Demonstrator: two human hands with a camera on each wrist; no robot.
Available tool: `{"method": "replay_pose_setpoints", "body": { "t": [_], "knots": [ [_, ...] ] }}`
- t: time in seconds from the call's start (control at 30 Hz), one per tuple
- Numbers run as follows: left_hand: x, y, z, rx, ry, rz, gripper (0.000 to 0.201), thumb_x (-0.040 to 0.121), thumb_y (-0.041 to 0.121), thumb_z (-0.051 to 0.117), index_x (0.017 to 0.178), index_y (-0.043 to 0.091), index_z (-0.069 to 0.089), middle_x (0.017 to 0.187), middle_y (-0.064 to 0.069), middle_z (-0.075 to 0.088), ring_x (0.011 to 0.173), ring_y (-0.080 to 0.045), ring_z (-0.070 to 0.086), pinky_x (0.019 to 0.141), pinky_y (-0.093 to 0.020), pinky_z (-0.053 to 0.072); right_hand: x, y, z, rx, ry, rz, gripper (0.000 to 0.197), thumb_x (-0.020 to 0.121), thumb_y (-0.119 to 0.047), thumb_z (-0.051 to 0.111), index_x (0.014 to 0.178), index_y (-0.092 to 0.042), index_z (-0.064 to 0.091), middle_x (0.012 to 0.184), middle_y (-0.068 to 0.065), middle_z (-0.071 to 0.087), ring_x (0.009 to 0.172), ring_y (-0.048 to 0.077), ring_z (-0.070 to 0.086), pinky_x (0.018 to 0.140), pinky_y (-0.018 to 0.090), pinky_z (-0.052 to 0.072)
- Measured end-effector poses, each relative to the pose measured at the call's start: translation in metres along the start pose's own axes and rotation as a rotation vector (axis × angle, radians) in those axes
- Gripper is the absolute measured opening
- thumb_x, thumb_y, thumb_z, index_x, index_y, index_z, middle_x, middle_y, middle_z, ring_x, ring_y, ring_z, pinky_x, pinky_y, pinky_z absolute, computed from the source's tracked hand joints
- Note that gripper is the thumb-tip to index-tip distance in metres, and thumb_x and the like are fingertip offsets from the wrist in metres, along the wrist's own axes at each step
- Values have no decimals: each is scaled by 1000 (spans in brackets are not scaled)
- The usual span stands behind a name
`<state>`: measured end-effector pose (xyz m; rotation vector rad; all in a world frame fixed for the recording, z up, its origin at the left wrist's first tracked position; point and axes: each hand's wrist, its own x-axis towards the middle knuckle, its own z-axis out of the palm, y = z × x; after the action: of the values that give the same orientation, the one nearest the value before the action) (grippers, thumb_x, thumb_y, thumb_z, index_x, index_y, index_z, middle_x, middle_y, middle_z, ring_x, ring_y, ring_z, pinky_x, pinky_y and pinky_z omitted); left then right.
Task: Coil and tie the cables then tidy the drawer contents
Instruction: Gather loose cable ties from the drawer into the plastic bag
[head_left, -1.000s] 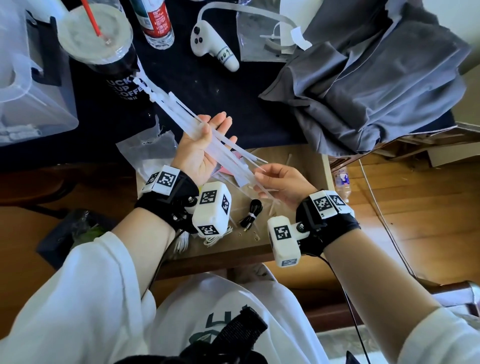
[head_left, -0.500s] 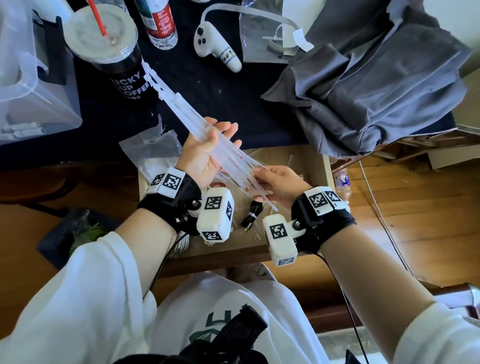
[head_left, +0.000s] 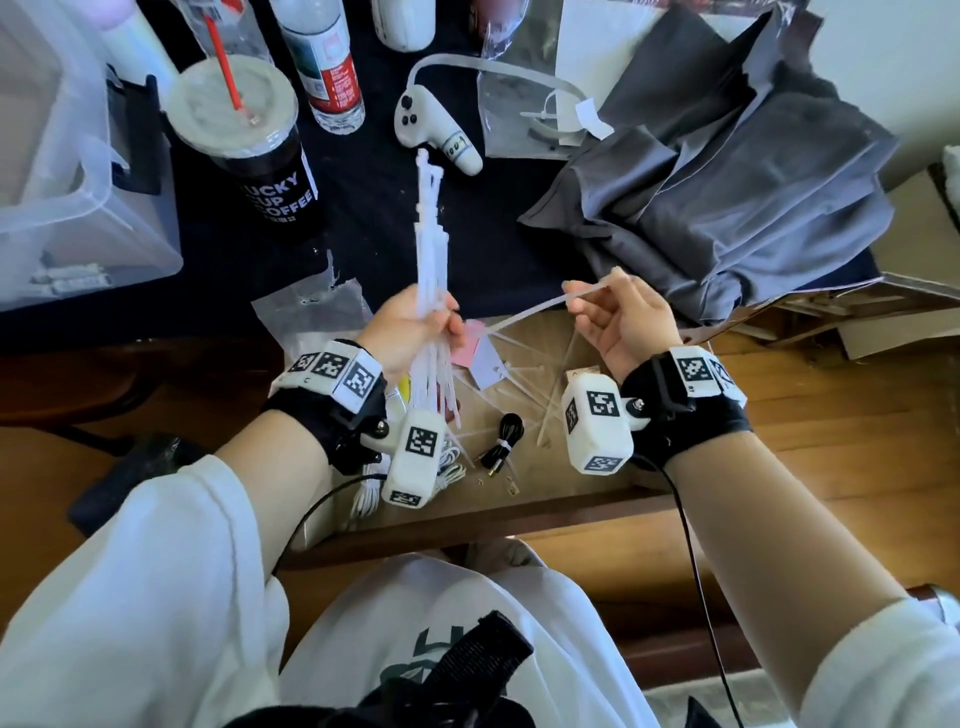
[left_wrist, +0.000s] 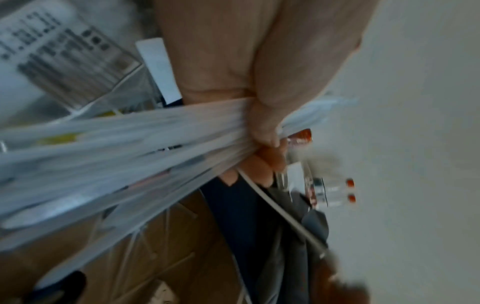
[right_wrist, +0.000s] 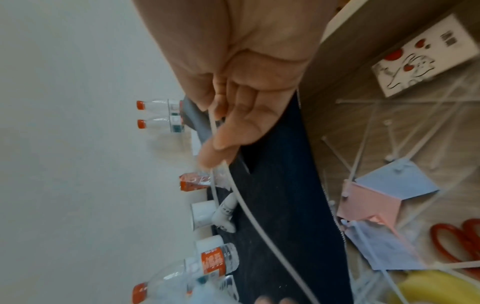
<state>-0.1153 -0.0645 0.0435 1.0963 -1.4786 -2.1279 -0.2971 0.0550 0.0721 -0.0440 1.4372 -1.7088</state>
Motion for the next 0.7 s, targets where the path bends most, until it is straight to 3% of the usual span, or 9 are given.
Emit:
{"method": "replay_pose_setpoints", "body": {
  "t": [0.07, 0.2, 0.3, 0.43, 0.53, 0.63, 0.7],
  "knots": [
    [-3, 3, 4, 76, -24, -6, 23, 98, -4, 35, 85, 9, 48, 63, -2, 60, 58, -9, 63, 68, -25, 53, 0, -4, 9, -45, -38, -38, 26, 102, -20, 35, 79, -12, 45, 58, 4, 66, 43, 9, 55, 44, 18, 46],
    [-2, 9, 2, 178, 82, 80, 26, 96, -5, 37, 83, 13, 49, 61, 3, 58, 55, -5, 61, 70, -20, 51, 2, -6, 20, -270, -69, -162, 23, 102, -20, 33, 82, -15, 43, 48, -4, 56, 35, 7, 39, 41, 20, 35],
    [-6, 16, 3, 126, 27, 66, 20, 97, -1, 39, 85, 12, 49, 64, 4, 64, 62, -9, 65, 69, -21, 52, -3, -6, 26, -410, -120, -212, 20, 102, -16, 34, 83, -17, 41, 51, -3, 61, 36, 8, 48, 40, 21, 41],
    [-10, 28, 16, 58, -78, 36, 16, 97, 2, 44, 84, 9, 50, 91, -10, 68, 77, -11, 69, 69, -20, 54, -9, -8, 43, -444, -241, -224, 18, 101, -13, 38, 84, -17, 42, 61, -3, 67, 50, 11, 63, 49, 22, 53],
    [-9, 38, 23, 150, -111, 127, 12, 97, 1, 43, 89, 4, 50, 81, -3, 67, 72, -3, 68, 66, -16, 52, -11, -14, 58, -430, -301, -258, 15, 98, -9, 45, 83, -14, 47, 70, 7, 64, 54, 13, 65, 55, 25, 56],
    [-6, 48, 26, 132, -189, 191, 10, 100, 3, 36, 94, 5, 44, 65, 0, 63, 60, -12, 64, 62, -26, 55, -9, -23, 70, -445, -331, -344, 15, 94, -5, 51, 82, -14, 52, 73, 10, 60, 54, 6, 63, 58, 20, 55],
    [1, 54, 24, 100, -139, 244, 16, 99, -2, 35, 91, 11, 41, 57, 4, 55, 52, -11, 55, 58, -26, 52, -7, -29, 75, -459, -325, -391, 14, 92, -5, 54, 85, -17, 54, 75, 6, 59, 57, 2, 61, 59, 17, 53]
  ]
}}
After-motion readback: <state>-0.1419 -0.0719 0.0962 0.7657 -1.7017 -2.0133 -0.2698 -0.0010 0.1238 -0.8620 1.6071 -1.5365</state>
